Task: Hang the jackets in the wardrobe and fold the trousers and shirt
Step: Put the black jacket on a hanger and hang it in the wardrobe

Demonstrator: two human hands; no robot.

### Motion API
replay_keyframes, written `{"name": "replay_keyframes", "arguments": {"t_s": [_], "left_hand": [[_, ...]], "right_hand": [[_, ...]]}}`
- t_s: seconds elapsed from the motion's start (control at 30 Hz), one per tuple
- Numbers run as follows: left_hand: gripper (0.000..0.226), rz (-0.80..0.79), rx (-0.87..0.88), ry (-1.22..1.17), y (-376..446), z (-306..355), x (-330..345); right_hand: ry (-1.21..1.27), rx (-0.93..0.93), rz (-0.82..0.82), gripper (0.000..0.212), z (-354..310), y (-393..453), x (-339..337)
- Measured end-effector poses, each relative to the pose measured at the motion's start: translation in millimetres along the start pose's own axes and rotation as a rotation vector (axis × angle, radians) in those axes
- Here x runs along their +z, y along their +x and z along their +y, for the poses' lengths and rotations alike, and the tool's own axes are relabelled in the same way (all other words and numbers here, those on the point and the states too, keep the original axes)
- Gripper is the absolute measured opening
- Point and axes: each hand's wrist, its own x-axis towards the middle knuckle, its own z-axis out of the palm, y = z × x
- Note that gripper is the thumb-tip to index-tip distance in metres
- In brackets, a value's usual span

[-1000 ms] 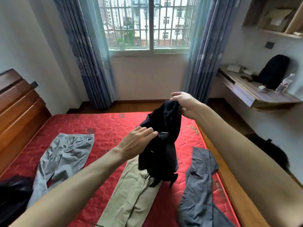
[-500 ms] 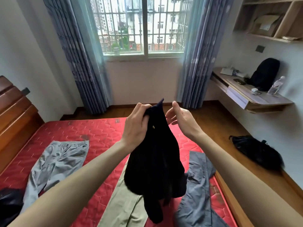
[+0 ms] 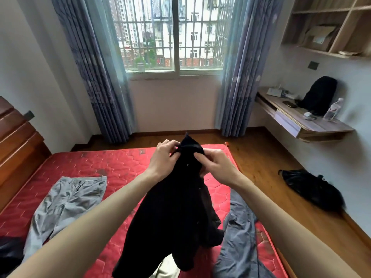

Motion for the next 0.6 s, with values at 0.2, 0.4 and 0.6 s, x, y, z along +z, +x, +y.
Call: {"name": "replay_keyframes", "arguments": {"t_s": [0.2,0.4,0.6], "left_hand": [[0.054,-0.042,-0.206,0.089,-14,7,-14],[0.018,0.159,-0.144,-0.118,-39,29,-42],[0.030,0.182,0.039,0.222,-52,42,-33]], "right_hand": [[0.110,0.067,0.107,0.023,-34,25,24],[0.356,0.181,0.306,0.028,-78,51,40],[0.667,0.237,0.378,0.018,-132,66,35]]}}
